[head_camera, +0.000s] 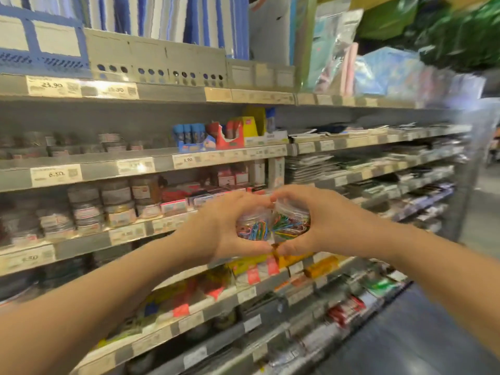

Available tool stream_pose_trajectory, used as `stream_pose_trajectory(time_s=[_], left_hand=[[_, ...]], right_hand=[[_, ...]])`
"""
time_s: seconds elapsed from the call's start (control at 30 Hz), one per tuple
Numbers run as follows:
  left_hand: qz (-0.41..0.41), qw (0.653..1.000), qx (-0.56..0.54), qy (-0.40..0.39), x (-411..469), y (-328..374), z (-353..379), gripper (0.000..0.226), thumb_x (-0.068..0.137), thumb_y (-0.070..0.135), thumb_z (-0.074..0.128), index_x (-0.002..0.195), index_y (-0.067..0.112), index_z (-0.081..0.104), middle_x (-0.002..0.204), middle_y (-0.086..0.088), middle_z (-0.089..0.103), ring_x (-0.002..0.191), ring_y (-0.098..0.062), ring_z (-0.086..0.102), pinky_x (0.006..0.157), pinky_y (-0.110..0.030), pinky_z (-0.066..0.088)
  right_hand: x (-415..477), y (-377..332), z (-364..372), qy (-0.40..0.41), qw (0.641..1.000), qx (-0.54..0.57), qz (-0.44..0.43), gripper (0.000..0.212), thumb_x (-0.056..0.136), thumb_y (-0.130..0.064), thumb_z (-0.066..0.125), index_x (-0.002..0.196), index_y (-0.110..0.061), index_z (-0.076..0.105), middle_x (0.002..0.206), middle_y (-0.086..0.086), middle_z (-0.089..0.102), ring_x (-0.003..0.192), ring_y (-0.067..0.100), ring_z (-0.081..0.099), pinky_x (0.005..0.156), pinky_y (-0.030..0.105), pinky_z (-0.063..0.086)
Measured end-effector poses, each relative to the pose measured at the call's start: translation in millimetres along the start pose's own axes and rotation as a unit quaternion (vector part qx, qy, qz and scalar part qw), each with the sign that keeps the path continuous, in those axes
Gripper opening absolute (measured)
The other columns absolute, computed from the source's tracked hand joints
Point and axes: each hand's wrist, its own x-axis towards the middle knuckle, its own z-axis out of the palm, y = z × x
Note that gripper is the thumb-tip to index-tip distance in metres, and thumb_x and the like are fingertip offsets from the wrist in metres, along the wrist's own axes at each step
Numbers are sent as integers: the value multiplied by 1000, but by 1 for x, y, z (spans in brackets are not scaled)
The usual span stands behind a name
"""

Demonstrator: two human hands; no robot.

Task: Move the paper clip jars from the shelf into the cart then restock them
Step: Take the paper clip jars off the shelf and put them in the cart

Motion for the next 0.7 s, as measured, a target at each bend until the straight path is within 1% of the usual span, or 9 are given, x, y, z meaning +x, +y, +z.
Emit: stream_pose_trajectory(time_s=[0.07, 0.17, 0.3, 0.43, 0.47, 0.53, 0.57, 0.63, 0.7], left_hand=[[28, 999, -16, -29, 17, 41, 24, 66, 71, 54, 72, 129, 36, 46, 115, 23, 44, 103, 10, 36, 90, -4, 28], [68, 994, -59, -55, 46, 111, 64, 68, 65, 61, 66, 126, 41, 44, 118, 21, 46, 104, 9, 38, 86, 0, 26], [107, 982, -134, -82, 80, 214, 138, 69, 68, 43, 78, 130, 33, 49, 118, 20, 43, 101, 11, 38, 79, 7, 24], [166, 962, -179, -124, 100, 316, 229, 79, 56, 56, 65, 129, 28, 52, 120, 15, 44, 97, 15, 32, 80, 9, 20], [178, 956, -188, -140, 103, 340, 249, 80, 56, 57, 67, 128, 25, 53, 121, 12, 47, 99, 13, 34, 82, 8, 21], [202, 941, -211, -172, 106, 381, 289, 74, 62, 54, 76, 125, 21, 56, 121, 8, 51, 107, 2, 45, 89, -2, 28], [215, 931, -224, -191, 107, 398, 307, 68, 65, 52, 76, 124, 21, 57, 119, 11, 50, 107, -1, 47, 88, -7, 30], [246, 912, -240, -223, 109, 426, 338, 64, 67, 58, 71, 122, 28, 56, 111, 19, 45, 99, 3, 46, 81, -5, 32], [264, 897, -254, -246, 112, 449, 370, 57, 68, 55, 73, 119, 38, 54, 107, 18, 43, 90, 3, 47, 73, -1, 33]], right_hand=[[-50, 18, -19, 17, 999, 7, 33, 71, 63, -47, 80, 123, -43, 43, 125, -21, 49, 115, 0, 47, 99, 28, 43], [-128, 48, -49, 47, 996, 5, 81, 73, 62, -45, 82, 124, -39, 45, 121, -19, 52, 109, -1, 51, 94, 26, 45], [-247, 88, -90, 74, 982, 16, 171, 69, 65, -42, 82, 119, -44, 39, 117, -23, 52, 105, -8, 51, 84, 7, 42], [-366, 131, -108, 102, 954, -38, 281, 79, 64, -40, 83, 131, -32, 41, 121, -12, 52, 108, 2, 51, 86, 14, 41], [-393, 140, -111, 107, 943, -52, 311, 82, 64, -40, 83, 133, -30, 40, 122, -11, 52, 108, 3, 50, 86, 15, 40], [-441, 156, -111, 109, 923, -56, 365, 82, 65, -42, 81, 134, -32, 38, 122, -14, 48, 107, 1, 47, 84, 15, 38], [-462, 164, -109, 105, 914, -50, 388, 80, 66, -43, 80, 134, -34, 37, 123, -15, 46, 106, 1, 45, 83, 16, 37], [-497, 180, -102, 99, 900, -42, 423, 77, 69, -44, 78, 133, -34, 37, 123, -16, 44, 107, 1, 44, 86, 18, 38], [-525, 199, -93, 106, 884, -26, 454, 75, 69, -44, 77, 133, -32, 38, 123, -15, 44, 109, 3, 45, 90, 22, 40]])
